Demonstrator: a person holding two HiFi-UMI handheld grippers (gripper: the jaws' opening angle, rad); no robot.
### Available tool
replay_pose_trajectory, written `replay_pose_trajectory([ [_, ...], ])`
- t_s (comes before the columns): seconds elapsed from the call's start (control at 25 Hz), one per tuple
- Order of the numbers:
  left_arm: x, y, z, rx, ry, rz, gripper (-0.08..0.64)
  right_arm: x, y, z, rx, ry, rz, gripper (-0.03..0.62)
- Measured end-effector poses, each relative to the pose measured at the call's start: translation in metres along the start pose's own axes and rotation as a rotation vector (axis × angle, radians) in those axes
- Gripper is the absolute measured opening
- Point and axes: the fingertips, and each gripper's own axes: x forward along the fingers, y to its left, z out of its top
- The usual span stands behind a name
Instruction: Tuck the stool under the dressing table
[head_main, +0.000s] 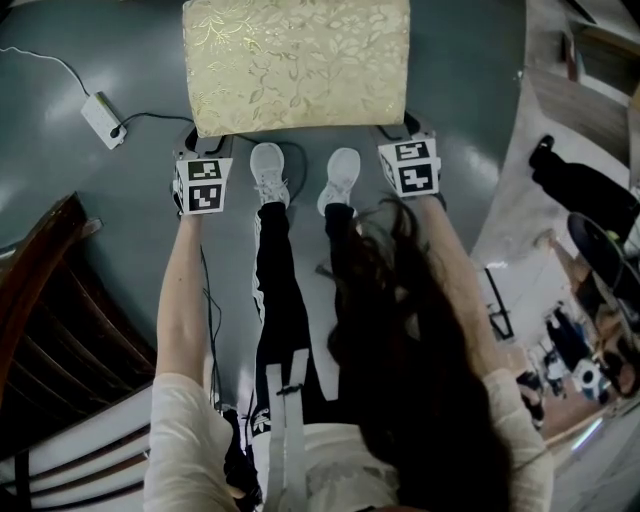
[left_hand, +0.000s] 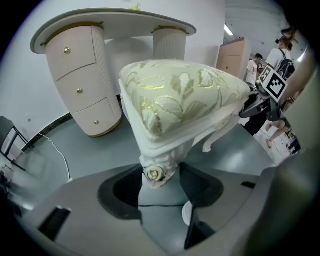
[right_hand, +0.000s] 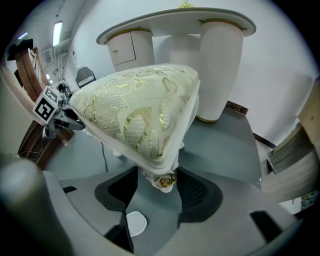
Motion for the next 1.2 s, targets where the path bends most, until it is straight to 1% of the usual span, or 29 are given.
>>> replay_pose_trajectory([
  [0.24, 0.001, -0.002, -0.006, 0.018, 0.015, -0.023, 0.227, 0.001, 0.0, 0.0, -0.015, 0.004, 0.002, 0.245],
  [0.36, 0.0, 0.0, 0.0, 0.061, -0.011, -0.041, 0.227, 0.001, 0.0, 0.001, -0.028, 0.004, 0.009, 0.245],
  [0.44, 0.0, 0.001, 0.0, 0.092, -0.006, -0.057, 0.227, 0.002, 0.001, 0.001, -0.046, -0.001, 0.015, 0.245],
  [0.52, 0.002, 0.002, -0.003, 0.099, 0.002, -0.063, 0.227, 0.003, 0.001, 0.001, -0.057, -0.018, 0.014, 0.244],
  [0.68, 0.007, 0.006, 0.004, 0.099, -0.035, -0.031, 0.227, 0.01, -0.001, 0.004, -0.039, -0.074, -0.007, 0.242],
  [0.84, 0.013, 0.011, 0.004, 0.123, -0.08, 0.013, 0.225, 0.02, -0.002, 0.005, -0.057, -0.147, -0.029, 0.242],
  [1.0, 0.012, 0.01, 0.01, 0.154, -0.108, 0.02, 0.225, 0.02, -0.002, 0.005, -0.054, -0.169, -0.046, 0.242],
  [1.08, 0.015, 0.017, 0.016, 0.167, -0.122, 0.03, 0.225, 0.025, -0.004, 0.012, -0.06, -0.189, -0.056, 0.242],
  [1.16, 0.02, 0.028, 0.024, 0.161, -0.13, 0.032, 0.225, 0.031, -0.006, 0.026, -0.071, -0.197, -0.062, 0.242],
  [1.2, 0.019, 0.025, 0.021, 0.142, -0.115, 0.014, 0.225, 0.028, -0.006, 0.026, -0.079, -0.17, -0.057, 0.242],
])
